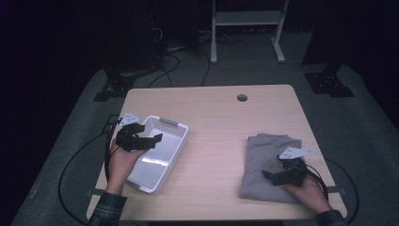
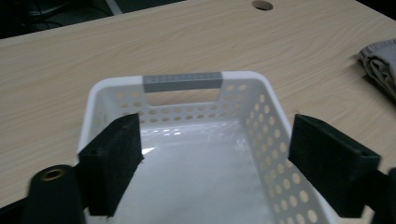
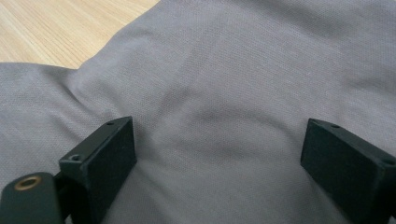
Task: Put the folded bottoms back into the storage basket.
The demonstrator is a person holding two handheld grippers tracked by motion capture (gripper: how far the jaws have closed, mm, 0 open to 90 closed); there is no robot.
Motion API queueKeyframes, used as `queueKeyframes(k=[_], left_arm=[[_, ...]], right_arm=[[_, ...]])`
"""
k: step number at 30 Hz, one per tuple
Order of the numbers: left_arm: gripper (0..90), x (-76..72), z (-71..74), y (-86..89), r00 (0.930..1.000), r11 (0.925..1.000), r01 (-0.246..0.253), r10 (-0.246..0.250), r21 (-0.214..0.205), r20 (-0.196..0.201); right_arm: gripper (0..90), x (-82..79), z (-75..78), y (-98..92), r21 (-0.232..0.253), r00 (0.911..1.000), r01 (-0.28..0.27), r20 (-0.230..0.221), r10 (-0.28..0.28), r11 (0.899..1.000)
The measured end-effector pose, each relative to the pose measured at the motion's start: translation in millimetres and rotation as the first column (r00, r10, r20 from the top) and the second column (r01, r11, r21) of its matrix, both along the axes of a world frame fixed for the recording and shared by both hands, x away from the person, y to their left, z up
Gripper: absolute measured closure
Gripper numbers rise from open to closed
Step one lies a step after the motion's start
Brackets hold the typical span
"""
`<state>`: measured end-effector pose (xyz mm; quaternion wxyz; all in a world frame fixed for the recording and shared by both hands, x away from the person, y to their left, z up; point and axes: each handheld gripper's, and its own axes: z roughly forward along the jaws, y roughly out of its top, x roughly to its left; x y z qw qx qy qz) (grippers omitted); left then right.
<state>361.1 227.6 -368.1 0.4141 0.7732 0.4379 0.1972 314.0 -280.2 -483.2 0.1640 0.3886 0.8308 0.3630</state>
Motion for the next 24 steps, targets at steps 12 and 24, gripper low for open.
queueKeyframes(k=[12, 24], left_arm=[[4.6, -16.1, 5.0, -55.9, 0.9883, 0.9884, 0.15, -0.149, -0.024, 0.032], [0.0, -31.9, -10.2, -108.1, 0.9576, 0.958, 0.287, -0.286, -0.01, 0.034]], right_arm=[[9.0, 0.6, 0.1, 0.3, -0.002, 1.0, -0.001, 0.0, 0.001, 1.0], [9.0, 4.1, 0.1, 5.3, -0.004, 1.0, 0.006, 0.001, -0.006, 1.0]])
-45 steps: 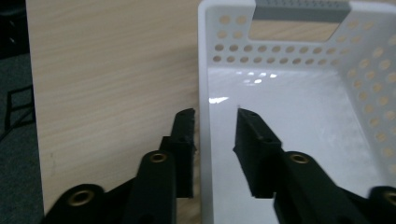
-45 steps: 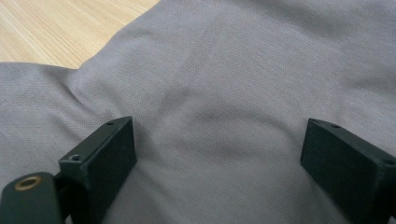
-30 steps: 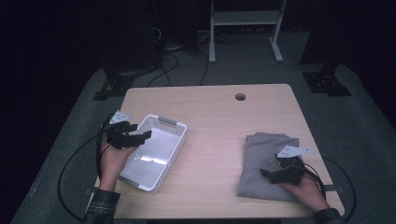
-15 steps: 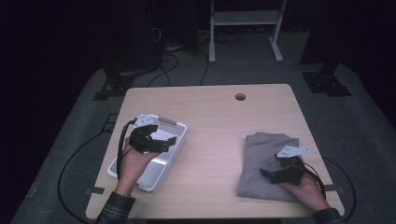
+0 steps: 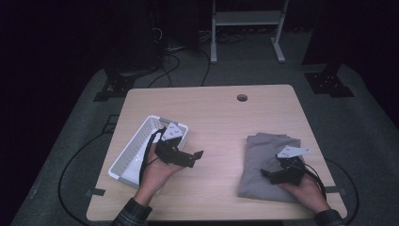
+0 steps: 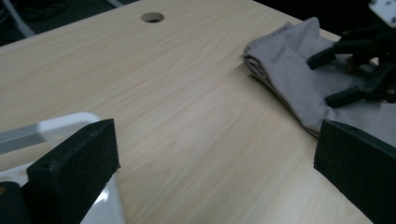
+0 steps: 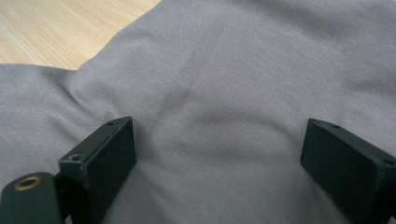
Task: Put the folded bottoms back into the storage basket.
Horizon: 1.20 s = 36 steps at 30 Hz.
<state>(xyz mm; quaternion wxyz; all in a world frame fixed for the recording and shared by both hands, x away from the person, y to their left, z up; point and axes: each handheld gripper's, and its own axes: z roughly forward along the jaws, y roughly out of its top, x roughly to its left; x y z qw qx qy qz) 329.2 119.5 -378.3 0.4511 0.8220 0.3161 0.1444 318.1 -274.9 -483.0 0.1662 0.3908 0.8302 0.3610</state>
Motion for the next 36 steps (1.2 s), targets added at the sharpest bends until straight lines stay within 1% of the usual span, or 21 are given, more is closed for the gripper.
queueKeyframes(k=[1, 4, 7, 9, 11, 18, 20, 24, 26, 27, 28, 29, 32, 35, 36], left_arm=[[0.0, -1.2, -3.4, -4.8, 0.9999, 0.9999, 0.017, -0.017, -0.001, -0.001], [0.0, -4.4, -9.8, -15.4, 0.9991, 0.9991, 0.043, -0.043, 0.005, -0.003], [0.0, -9.8, -16.7, -27.6, 0.9973, 0.997, 0.073, -0.073, 0.025, 0.011], [0.0, -13.4, -21.1, -34.5, 0.9954, 0.995, 0.095, -0.095, 0.031, 0.01], [0.0, -16.4, -25.0, -39.7, 0.9931, 0.9923, 0.116, -0.116, 0.043, 0.013], [0.0, -24.4, -44.7, -51.0, 0.987, 0.9865, 0.159, -0.16, 0.038, 0.016], [0.0, -27.1, -50.5, -52.7, 0.984, 0.9827, 0.177, -0.178, 0.054, 0.008], [0.0, -29.6, -59.2, -54.9, 0.9814, 0.9785, 0.191, -0.192, 0.078, 0.002], [0.0, -30.0, -63.4, -56.3, 0.9808, 0.9785, 0.195, -0.195, 0.067, -0.003], [0.0, -30.4, -65.4, -57.4, 0.9808, 0.9779, 0.195, -0.195, 0.076, -0.006], [0.0, -30.1, -67.4, -57.9, 0.9787, 0.975, 0.205, -0.205, 0.085, -0.01], [0.0, -30.2, -69.7, -58.9, 0.9782, 0.9745, 0.208, -0.207, 0.085, -0.013], [0.0, -29.2, -75.9, -60.6, 0.9783, 0.9727, 0.207, -0.206, 0.104, -0.021], [0.0, -27.2, -80.7, -61.7, 0.9788, 0.9724, 0.205, -0.203, 0.112, -0.028], [0.0, -26.0, -82.7, -62.0, 0.9781, 0.9708, 0.208, -0.206, 0.12, -0.033]], right_arm=[[9.0, 0.9, 0.1, 1.4, 0.001, 1.0, 0.002, -0.002, -0.002, 1.0], [9.0, 4.7, 0.2, 7.3, -0.002, 1.0, 0.006, -0.001, -0.006, 1.0], [9.0, 9.0, 0.2, 14.0, -0.001, 0.9999, 0.01, 0.0, -0.01, 1.0], [9.0, 12.5, 0.1, 19.5, -0.002, 0.9999, 0.012, 0.001, -0.012, 1.0], [9.0, 14.8, 0.2, 23.1, -0.003, 0.9999, 0.013, 0.002, -0.013, 1.0], [9.0, 20.9, 0.0, 35.7, -0.004, 0.9996, 0.026, 0.008, -0.026, 1.0], [9.0, 22.9, 0.2, 40.2, -0.004, 0.9996, 0.029, 0.004, -0.029, 1.0], [9.0, 28.1, 0.3, 51.9, -0.005, 0.9997, 0.023, 0.005, -0.023, 1.0], [9.1, 30.0, 0.4, 58.3, -0.004, 0.9998, 0.019, 0.004, -0.019, 1.0], [9.1, 31.0, 0.3, 61.2, -0.004, 0.9999, 0.015, 0.007, -0.015, 1.0], [9.1, 31.5, 0.4, 64.4, -0.003, 0.9999, 0.014, 0.006, -0.014, 1.0], [9.1, 32.1, 0.4, 67.5, -0.004, 0.9999, 0.012, 0.005, -0.012, 1.0], [9.1, 33.2, 0.3, 77.2, -0.002, 0.9999, 0.007, 0.008, -0.007, 1.0], [9.1, 33.5, 0.5, 85.3, -0.004, 0.9999, -0.007, 0.008, 0.007, 1.0], [9.1, 33.5, 0.5, 87.8, -0.006, 0.9999, -0.014, 0.007, 0.014, 1.0]])
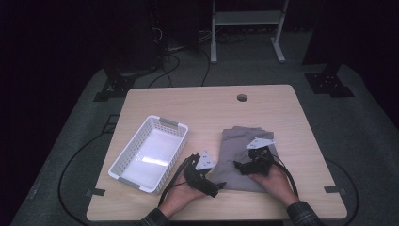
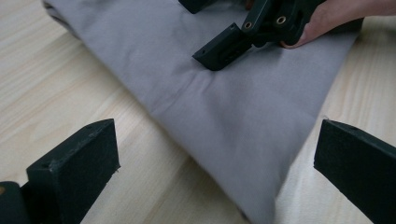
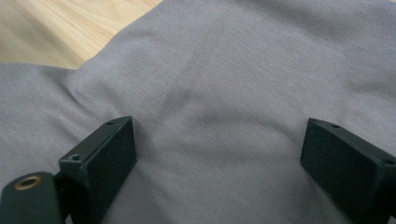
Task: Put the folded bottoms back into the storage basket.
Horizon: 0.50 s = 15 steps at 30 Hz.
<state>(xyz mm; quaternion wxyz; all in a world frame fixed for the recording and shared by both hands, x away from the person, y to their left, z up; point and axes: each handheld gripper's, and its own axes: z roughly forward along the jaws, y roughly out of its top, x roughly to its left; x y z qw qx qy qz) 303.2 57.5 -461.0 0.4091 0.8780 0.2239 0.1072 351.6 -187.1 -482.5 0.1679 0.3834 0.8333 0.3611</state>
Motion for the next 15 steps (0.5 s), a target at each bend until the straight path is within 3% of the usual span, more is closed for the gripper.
queueKeyframes(k=[8, 15], left_arm=[[0.0, 0.9, -13.8, -5.3, 0.9992, 0.9987, 0.024, -0.022, 0.045, -0.033], [0.0, 1.3, -19.0, -13.4, 0.9983, 0.9962, 0.055, -0.053, 0.067, -0.022]], right_arm=[[9.1, -1.5, 0.0, 15.9, 0.0, 0.9998, -0.019, 0.001, 0.019, 1.0], [9.1, -1.5, 0.0, 16.0, 0.001, 0.9998, -0.018, 0.0, 0.018, 1.0]])
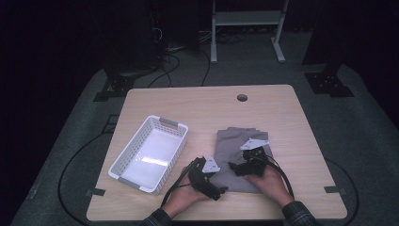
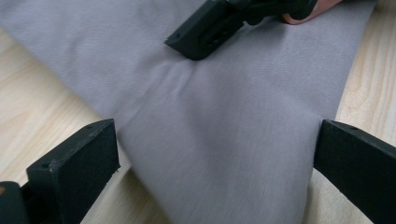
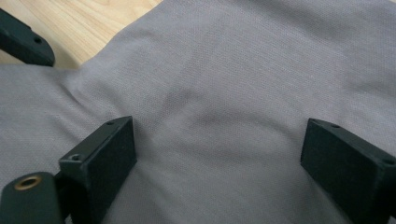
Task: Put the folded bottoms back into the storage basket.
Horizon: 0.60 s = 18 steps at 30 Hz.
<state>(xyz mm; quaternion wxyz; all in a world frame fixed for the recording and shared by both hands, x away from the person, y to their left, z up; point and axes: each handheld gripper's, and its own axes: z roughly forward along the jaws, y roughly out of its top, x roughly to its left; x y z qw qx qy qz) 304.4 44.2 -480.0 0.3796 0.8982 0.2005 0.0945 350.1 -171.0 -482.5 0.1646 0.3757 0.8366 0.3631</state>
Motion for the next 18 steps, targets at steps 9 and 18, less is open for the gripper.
queueKeyframes(k=[9, 18], left_arm=[[0.0, 0.1, -4.9, -4.5, 0.9996, 0.9994, 0.027, -0.027, 0.02, -0.006], [15.5, -0.2, -3.4, 0.1, 0.9993, 0.9992, 0.036, -0.036, -0.018, 0.007]], right_arm=[[9.1, 0.0, -0.1, -0.1, -0.001, 1.0, -0.001, 0.002, 0.001, 1.0], [9.1, -0.3, 0.0, 0.1, 0.001, 1.0, 0.001, 0.0, -0.001, 1.0]])
